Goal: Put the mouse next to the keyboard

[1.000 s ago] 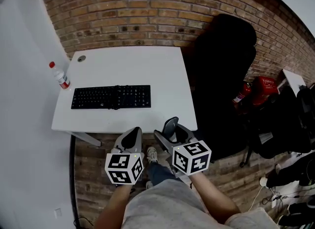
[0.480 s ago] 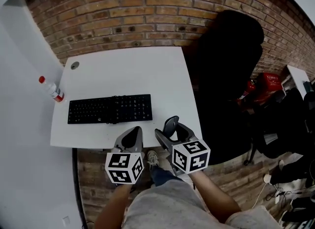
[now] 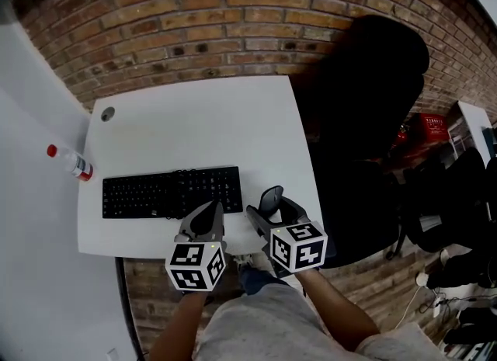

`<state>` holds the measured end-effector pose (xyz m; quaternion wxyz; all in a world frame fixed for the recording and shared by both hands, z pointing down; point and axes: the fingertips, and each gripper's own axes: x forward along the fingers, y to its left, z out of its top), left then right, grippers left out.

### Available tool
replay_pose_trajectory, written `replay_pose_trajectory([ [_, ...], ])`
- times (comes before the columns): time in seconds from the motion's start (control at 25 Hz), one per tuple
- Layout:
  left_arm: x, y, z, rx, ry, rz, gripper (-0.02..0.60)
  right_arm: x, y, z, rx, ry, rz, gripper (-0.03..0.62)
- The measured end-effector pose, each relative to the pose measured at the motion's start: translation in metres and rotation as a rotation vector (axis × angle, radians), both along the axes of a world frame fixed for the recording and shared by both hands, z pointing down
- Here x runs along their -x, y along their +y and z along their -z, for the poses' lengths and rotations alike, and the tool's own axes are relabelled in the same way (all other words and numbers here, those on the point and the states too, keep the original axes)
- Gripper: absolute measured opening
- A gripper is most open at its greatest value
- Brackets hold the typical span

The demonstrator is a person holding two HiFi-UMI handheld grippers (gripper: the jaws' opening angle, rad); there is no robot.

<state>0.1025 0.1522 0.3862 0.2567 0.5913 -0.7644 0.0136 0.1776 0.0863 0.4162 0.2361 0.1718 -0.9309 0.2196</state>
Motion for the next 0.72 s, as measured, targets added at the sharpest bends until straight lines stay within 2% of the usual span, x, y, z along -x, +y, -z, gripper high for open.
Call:
replay_pose_trajectory([
  [0.32, 0.033, -0.027, -0.024, 0.059, 0.040, -0.006, -0.008, 0.018, -0.023, -0.039, 0.009, 0.095, -0.023, 0.313],
  [0.72, 0.051, -0.055, -0.029, 0.100, 0.036, -0.036, -0.006, 0.022, -0.044, -0.064, 0.046, 0.181, -0.059, 0.313],
])
